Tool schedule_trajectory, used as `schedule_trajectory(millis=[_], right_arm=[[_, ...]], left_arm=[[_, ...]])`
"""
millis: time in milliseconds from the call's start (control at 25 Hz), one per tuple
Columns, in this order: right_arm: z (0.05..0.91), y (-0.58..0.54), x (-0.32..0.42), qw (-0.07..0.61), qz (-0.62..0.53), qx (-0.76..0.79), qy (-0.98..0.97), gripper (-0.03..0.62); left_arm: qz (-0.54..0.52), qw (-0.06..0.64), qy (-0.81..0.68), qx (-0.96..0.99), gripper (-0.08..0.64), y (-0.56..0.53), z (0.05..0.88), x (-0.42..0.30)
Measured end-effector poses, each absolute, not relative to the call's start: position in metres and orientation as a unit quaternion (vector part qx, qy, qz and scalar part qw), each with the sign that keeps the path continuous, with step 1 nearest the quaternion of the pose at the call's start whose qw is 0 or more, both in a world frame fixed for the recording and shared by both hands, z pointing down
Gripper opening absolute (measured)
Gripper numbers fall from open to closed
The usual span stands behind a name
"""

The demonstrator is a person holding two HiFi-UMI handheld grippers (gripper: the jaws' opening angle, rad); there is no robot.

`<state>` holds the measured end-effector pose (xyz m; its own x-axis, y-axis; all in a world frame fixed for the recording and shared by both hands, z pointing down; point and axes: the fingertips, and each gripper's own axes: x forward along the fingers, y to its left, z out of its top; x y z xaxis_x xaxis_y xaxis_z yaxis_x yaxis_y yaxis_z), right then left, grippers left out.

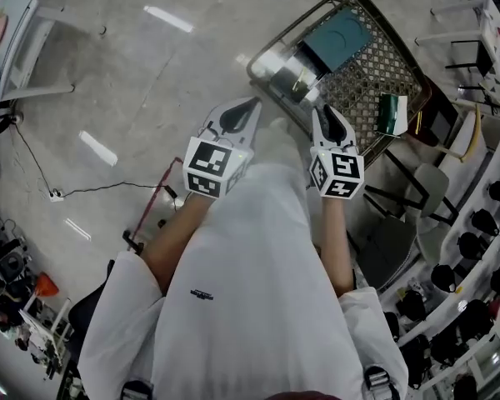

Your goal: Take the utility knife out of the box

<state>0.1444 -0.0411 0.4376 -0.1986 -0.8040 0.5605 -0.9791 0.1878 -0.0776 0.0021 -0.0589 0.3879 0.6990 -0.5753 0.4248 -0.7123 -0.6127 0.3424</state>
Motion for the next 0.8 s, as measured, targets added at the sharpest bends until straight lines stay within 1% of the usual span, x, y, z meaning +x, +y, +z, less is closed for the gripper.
schedule_trajectory(millis=[400,600,800], right_arm=[[0.513,-0.071,0.151,0.236,0.277,0.581,-0.728,0.087],[0.557,-0.088,0.149,0.242,0.328,0.573,-0.711,0.103],[0.597,-0.102,0.154,0.27,0.358,0.572,-0.687,0.103]], left_arm=[[0.162,0.26,-0.352,0.884,0.0,-0.072,0.412,0.019],[0.178,0.267,-0.351,0.88,0.0,-0.079,0.436,0.019],[0.186,0.281,-0.359,0.871,0.0,-0.088,0.456,0.017]])
